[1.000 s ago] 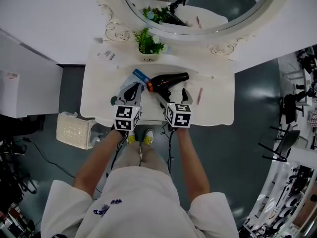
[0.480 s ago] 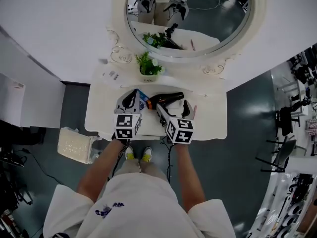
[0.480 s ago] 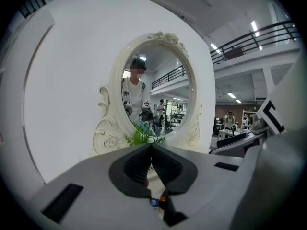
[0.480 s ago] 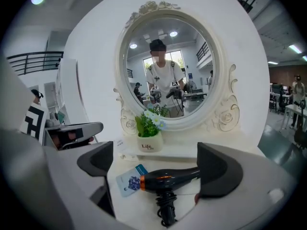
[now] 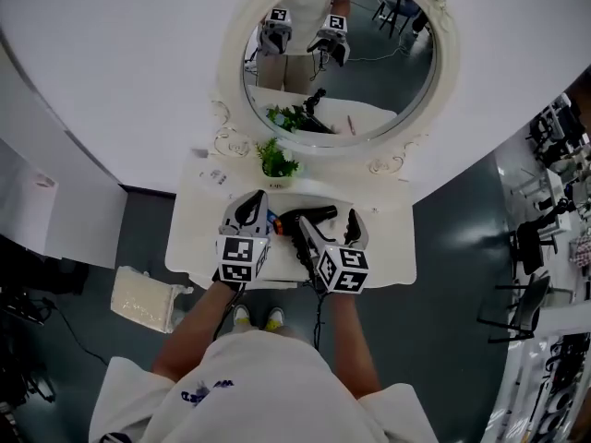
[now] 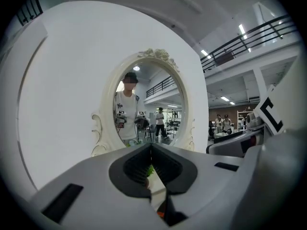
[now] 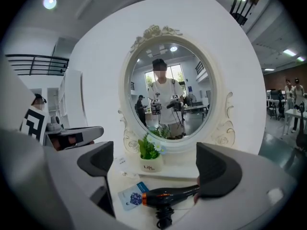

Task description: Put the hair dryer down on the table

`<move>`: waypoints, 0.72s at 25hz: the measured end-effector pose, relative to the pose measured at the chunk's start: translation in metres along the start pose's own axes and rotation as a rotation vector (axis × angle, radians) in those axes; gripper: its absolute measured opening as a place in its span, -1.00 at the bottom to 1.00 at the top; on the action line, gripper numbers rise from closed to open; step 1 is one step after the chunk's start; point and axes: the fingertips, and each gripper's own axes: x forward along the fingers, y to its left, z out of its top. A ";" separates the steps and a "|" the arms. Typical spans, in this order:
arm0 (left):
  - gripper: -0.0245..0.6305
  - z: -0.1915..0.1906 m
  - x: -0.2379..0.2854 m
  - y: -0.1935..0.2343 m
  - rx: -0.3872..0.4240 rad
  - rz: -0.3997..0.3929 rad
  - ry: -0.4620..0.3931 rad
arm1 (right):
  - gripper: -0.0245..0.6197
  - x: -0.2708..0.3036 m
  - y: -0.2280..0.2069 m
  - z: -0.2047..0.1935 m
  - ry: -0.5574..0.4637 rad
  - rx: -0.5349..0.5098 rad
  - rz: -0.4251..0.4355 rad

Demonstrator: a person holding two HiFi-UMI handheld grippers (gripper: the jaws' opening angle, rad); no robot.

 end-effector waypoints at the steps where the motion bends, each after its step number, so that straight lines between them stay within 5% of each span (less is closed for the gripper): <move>1: -0.90 0.008 -0.001 -0.002 0.001 -0.009 -0.013 | 0.79 -0.001 0.003 0.008 -0.015 -0.006 0.006; 8: -0.90 0.058 -0.020 -0.004 0.072 0.013 -0.111 | 0.79 -0.009 0.028 0.067 -0.124 -0.059 0.067; 18: -0.90 0.065 -0.025 0.006 0.072 0.016 -0.111 | 0.79 -0.001 0.049 0.085 -0.159 -0.035 0.112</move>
